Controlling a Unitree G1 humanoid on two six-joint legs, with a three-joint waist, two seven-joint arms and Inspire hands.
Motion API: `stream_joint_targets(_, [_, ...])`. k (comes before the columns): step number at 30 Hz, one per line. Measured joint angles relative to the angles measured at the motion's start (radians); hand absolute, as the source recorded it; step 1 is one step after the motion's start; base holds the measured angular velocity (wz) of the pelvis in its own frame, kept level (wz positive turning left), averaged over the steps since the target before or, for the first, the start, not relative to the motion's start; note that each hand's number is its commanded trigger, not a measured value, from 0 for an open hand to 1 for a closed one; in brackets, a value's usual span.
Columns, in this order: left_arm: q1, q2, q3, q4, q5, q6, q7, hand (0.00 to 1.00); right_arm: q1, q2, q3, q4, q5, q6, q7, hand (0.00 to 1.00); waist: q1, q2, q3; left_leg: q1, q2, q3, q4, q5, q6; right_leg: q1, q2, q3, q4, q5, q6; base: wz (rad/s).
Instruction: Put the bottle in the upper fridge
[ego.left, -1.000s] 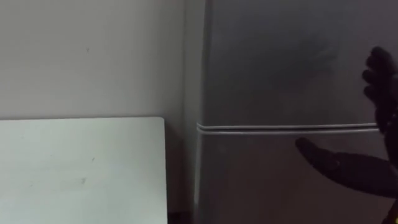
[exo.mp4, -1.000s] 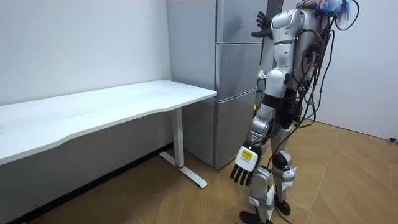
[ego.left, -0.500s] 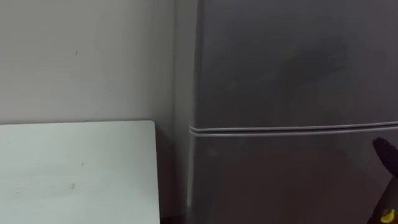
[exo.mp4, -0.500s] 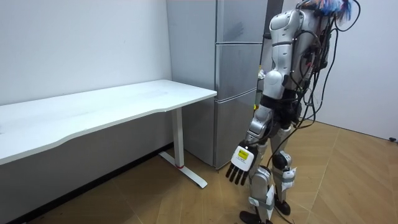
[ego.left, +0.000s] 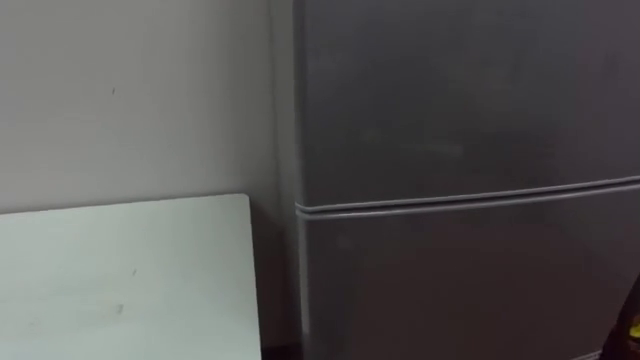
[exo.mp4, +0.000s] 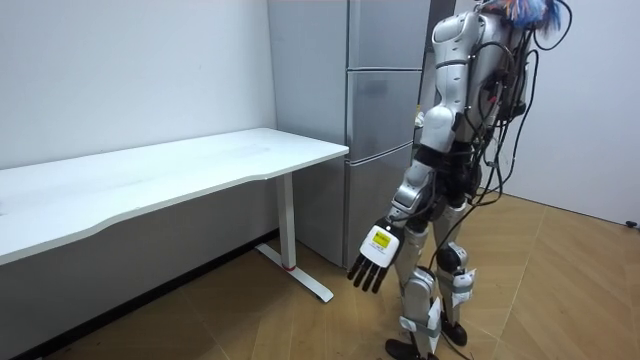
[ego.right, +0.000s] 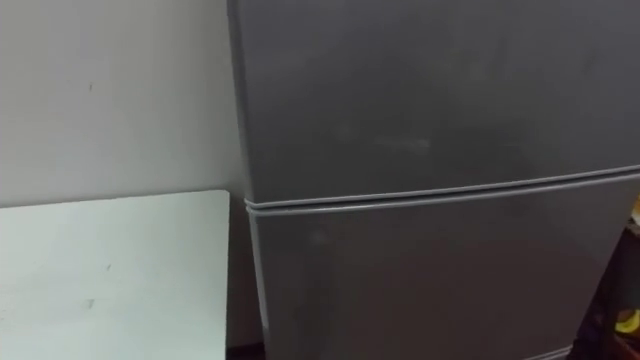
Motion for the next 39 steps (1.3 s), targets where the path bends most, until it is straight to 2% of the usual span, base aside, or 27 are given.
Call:
stream_joint_targets(3, [0.014, -0.002, 0.0, -0.046, -0.018, 0.002, 0.0, 0.0, 0.025, 0.03, -0.015, 0.084, 0.188, 0.0, -0.009, 0.0, -0.002, -0.015, 0.0015, -0.003, -0.003, -0.013, -0.004, 0.0, 0.0, 0.002, -0.002, -0.013, -0.002, -0.002, 0.003, 0.12])
stream_joint_targets(6, [0.014, -0.001, 0.0, -0.055, -0.019, 0.02, 0.0, 0.0, 0.059, 0.063, -0.013, 0.134, 0.331, 0.002, -0.033, 0.0, -0.002, -0.012, 0.001, -0.006, -0.007, -0.017, -0.006, -0.001, 0.001, 0.006, -0.005, -0.017, -0.003, -0.004, 0.005, 0.04])
stream_joint_targets(9, [0.009, -0.004, -0.01, -0.055, -0.019, 0.033, -0.001, 0.0, 0.07, 0.083, 0.001, 0.247, 0.333, 0.007, -0.04, 0.0, -0.014, -0.005, 0.0007, -0.005, -0.017, -0.035, -0.007, 0.001, 0.006, 0.012, -0.014, -0.033, 0.002, -0.009, 0.011, 0.17])
stream_joint_targets(12, [0.01, -0.006, -0.027, -0.068, -0.043, 0.042, -0.002, 0.0, 0.069, 0.088, 0.024, 0.32, 0.343, 0.006, -0.041, 0.0, -0.016, 0.008, 0.0024, -0.005, -0.021, -0.032, -0.009, -0.002, 0.012, 0.001, -0.022, -0.028, 0.017, -0.015, 0.017, 0.01])
stream_joint_targets(16, [0.013, -0.008, -0.051, -0.092, -0.055, 0.041, -0.01, 0.0, 0.067, 0.099, 0.069, 0.442, 0.375, 0.005, -0.038, 0.0, -0.02, 0.009, 0.0034, -0.007, -0.024, -0.04, -0.008, -0.004, 0.015, 0.007, -0.024, -0.032, 0.015, -0.017, 0.02, 0.07])
stream_joint_targets(20, [0.017, -0.011, -0.056, -0.103, -0.054, 0.04, -0.009, 0.0, 0.072, 0.104, 0.102, 0.604, 0.404, 0.004, -0.016, 0.0, -0.021, 0.013, 0.0008, -0.004, -0.028, -0.043, -0.003, -0.005, 0.016, 0.01, -0.028, -0.039, 0.014, -0.02, 0.022, 0.03])
stream_joint_targets(23, [0.021, -0.011, -0.056, -0.103, -0.055, 0.04, -0.009, 0.0, 0.079, 0.112, 0.117, 0.712, 0.374, 0.008, 0.01, 0.0, -0.021, 0.021, -0.0003, -0.002, -0.03, -0.043, -0.004, -0.005, 0.017, 0.013, -0.029, -0.038, 0.015, -0.021, 0.024, 0.0])
stream_joint_targets(25, [0.011, -0.015, -0.056, -0.103, -0.055, 0.04, -0.009, 0.0, 0.082, 0.113, 0.14, 0.763, 0.301, 0.014, 0.02, 0.0, -0.02, 0.026, -0.0002, 0.001, -0.032, -0.043, -0.01, -0.005, 0.017, 0.012, -0.031, -0.036, 0.015, -0.022, 0.025, 0.0])
stream_joint_targets(28, [0.003, -0.029, -0.059, -0.079, -0.055, 0.04, -0.009, 0.0, 0.078, 0.113, 0.183, 0.891, 0.184, 0.016, 0.068, 0.0, -0.019, 0.028, 0.0013, 0.02, -0.035, -0.043, -0.014, -0.005, 0.017, 0.027, -0.032, -0.035, 0.015, -0.025, 0.028, 0.0])
stream_joint_targets(30, [0.0, -0.042, -0.059, -0.074, -0.054, 0.04, -0.017, 0.0, 0.075, 0.114, 0.204, 0.962, 0.108, 0.032, 0.117, 0.0, -0.016, 0.03, 0.0035, 0.029, -0.035, -0.042, -0.016, -0.006, 0.018, 0.034, -0.032, -0.033, 0.015, -0.026, 0.028, 0.0])
stream_joint_targets(34, [-0.01, -0.047, -0.06, -0.066, -0.054, 0.04, -0.039, 0.0, 0.067, 0.113, 0.245, 1.036, -0.013, 0.053, 0.192, 0.0, -0.013, 0.03, 0.0039, 0.027, -0.036, -0.043, -0.013, -0.007, 0.02, 0.032, -0.034, -0.036, 0.014, -0.027, 0.028, 0.0])
stream_joint_targets(36, [-0.017, -0.047, -0.062, -0.066, -0.054, 0.04, -0.04, 0.0, 0.067, 0.112, 0.311, 1.062, -0.069, 0.061, 0.252, 0.0, 0.005, 0.031, 0.0039, 0.022, -0.035, -0.041, -0.011, -0.007, 0.02, 0.023, -0.034, -0.033, 0.014, -0.028, 0.028, -0.04])
stream_joint_targets(39, [-0.023, -0.047, -0.072, -0.066, -0.054, 0.04, -0.039, 0.0, 0.061, 0.115, 0.355, 1.069, -0.119, 0.077, 0.331, 0.0, 0.016, 0.033, 0.0032, 0.019, -0.035, -0.043, -0.01, -0.008, 0.021, 0.023, -0.034, -0.034, 0.016, -0.028, 0.028, 0.01])
